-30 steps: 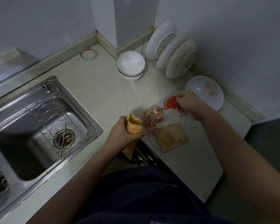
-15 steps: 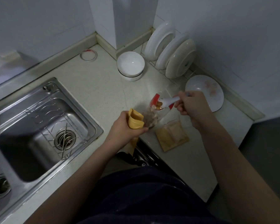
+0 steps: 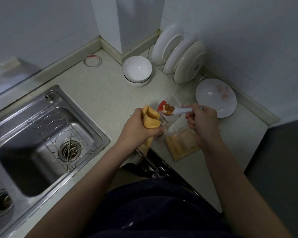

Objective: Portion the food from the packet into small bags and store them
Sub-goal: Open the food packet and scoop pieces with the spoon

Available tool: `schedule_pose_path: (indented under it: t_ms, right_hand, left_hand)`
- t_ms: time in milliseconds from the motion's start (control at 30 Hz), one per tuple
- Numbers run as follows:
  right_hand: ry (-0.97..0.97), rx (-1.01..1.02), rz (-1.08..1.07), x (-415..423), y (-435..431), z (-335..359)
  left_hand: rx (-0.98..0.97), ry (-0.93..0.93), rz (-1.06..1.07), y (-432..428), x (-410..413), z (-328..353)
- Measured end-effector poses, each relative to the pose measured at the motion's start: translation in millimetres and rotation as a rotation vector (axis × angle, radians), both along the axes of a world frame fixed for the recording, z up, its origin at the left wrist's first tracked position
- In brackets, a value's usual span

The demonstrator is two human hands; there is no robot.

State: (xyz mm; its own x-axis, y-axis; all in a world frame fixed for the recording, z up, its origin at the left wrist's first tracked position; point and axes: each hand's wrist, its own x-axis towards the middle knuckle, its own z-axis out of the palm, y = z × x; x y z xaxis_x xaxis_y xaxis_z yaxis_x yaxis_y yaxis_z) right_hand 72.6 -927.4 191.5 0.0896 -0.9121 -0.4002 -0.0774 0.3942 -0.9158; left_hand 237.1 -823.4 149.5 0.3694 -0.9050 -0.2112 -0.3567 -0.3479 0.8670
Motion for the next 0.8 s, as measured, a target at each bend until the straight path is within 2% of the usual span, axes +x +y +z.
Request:
schedule_pose_path:
  t_ms: [333,533,667,800]
  right_hand:
    - [-0.089,-0.035,-0.130,-3.8,9.9,6.2]
    - [-0.122,-0.077,0.018,-4.2,17.1,18.7]
    - [-0.009,-0.168,0.104,4.4,25.7,25.9]
    - [0.270,-0.428,0.293,13.8,35.8,34.1]
  left_hand:
    - [-0.052,-0.076,-0.035,-3.0,2.6,3.3]
    - [-0.062,-0.081,-0.037,2.0,4.8,3.7]
    - [-0.084,-0.099,-0.043,2.9,6.2,4.2]
    - [-0.100,-0.102,-0.040,4.9,5.1,5.3]
